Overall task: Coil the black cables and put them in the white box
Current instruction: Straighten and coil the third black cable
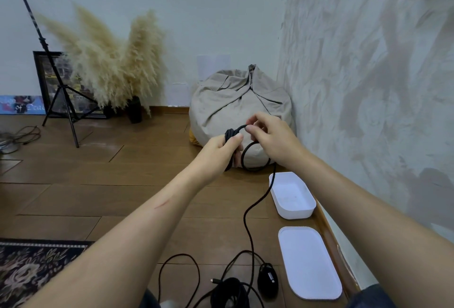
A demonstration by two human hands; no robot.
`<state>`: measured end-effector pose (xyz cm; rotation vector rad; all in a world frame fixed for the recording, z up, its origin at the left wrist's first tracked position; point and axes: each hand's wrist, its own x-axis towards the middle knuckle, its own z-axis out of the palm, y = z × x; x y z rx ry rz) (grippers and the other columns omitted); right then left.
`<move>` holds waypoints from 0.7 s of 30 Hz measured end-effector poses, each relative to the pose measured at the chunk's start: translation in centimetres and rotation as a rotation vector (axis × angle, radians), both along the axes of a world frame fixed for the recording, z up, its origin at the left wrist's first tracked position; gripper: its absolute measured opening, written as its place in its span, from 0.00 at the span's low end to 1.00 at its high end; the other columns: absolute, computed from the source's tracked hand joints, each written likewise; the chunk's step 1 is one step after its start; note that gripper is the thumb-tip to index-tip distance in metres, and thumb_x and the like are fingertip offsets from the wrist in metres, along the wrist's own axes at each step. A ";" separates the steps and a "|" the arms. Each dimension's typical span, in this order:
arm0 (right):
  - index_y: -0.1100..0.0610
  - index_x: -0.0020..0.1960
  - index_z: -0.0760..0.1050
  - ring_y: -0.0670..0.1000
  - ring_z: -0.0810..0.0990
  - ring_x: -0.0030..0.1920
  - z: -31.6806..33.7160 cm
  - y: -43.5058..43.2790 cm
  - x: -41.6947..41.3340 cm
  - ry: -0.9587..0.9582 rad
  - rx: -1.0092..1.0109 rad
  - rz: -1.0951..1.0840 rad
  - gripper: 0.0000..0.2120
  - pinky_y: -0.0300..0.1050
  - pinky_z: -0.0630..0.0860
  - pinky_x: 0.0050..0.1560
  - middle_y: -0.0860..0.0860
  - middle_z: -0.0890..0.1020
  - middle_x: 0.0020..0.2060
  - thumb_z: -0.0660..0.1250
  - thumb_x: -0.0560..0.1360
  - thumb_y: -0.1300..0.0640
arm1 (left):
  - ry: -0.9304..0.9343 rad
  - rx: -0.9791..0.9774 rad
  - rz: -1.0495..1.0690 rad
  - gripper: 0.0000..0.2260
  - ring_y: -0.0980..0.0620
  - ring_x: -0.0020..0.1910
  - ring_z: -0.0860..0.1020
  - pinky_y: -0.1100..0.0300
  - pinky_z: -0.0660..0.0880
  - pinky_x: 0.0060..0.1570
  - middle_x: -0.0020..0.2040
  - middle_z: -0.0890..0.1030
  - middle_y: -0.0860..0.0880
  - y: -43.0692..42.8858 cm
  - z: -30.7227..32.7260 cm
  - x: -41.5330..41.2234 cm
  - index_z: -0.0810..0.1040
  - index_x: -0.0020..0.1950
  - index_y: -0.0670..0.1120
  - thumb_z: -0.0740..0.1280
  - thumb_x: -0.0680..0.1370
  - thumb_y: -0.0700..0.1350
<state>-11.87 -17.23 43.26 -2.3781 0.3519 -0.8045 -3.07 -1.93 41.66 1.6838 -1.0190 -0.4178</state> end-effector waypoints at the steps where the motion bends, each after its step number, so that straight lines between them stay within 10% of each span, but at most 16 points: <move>1: 0.48 0.48 0.76 0.48 0.78 0.39 0.1 0.0 0.0 -0.019 -0.017 -0.003 0.04 0.49 0.75 0.47 0.45 0.79 0.35 0.65 0.81 0.52 | 0.080 -0.020 -0.028 0.17 0.53 0.35 0.75 0.57 0.71 0.42 0.34 0.78 0.50 0.0 0.2 -0.1 0.77 0.44 0.45 0.59 0.85 0.54; 8: 0.47 0.52 0.82 0.42 0.76 0.39 -0.2 -0.1 0.2 -0.119 -0.003 0.023 0.10 0.49 0.74 0.46 0.40 0.79 0.35 0.63 0.81 0.48 | 0.403 -0.145 -0.203 0.16 0.50 0.36 0.77 0.48 0.74 0.55 0.34 0.75 0.50 -0.2 1.5 -0.2 0.76 0.48 0.44 0.60 0.85 0.55; 13: 0.44 0.56 0.79 0.56 0.81 0.42 -0.9 -0.5 0.6 0.026 0.006 0.161 0.14 0.61 0.77 0.51 0.49 0.81 0.36 0.55 0.80 0.47 | 0.360 -0.133 -0.313 0.10 0.49 0.41 0.76 0.45 0.69 0.57 0.36 0.76 0.49 0.4 1.3 -0.1 0.75 0.48 0.42 0.67 0.80 0.49; 21: 0.53 0.51 0.73 0.40 0.76 0.42 -2.2 1.9 1.3 0.211 0.088 0.240 0.05 0.36 0.73 0.48 0.44 0.78 0.42 0.61 0.82 0.61 | 0.521 -0.442 -0.212 0.08 0.51 0.40 0.77 0.54 0.74 0.52 0.38 0.75 0.49 0.0 3.8 -0.4 0.73 0.47 0.43 0.66 0.81 0.46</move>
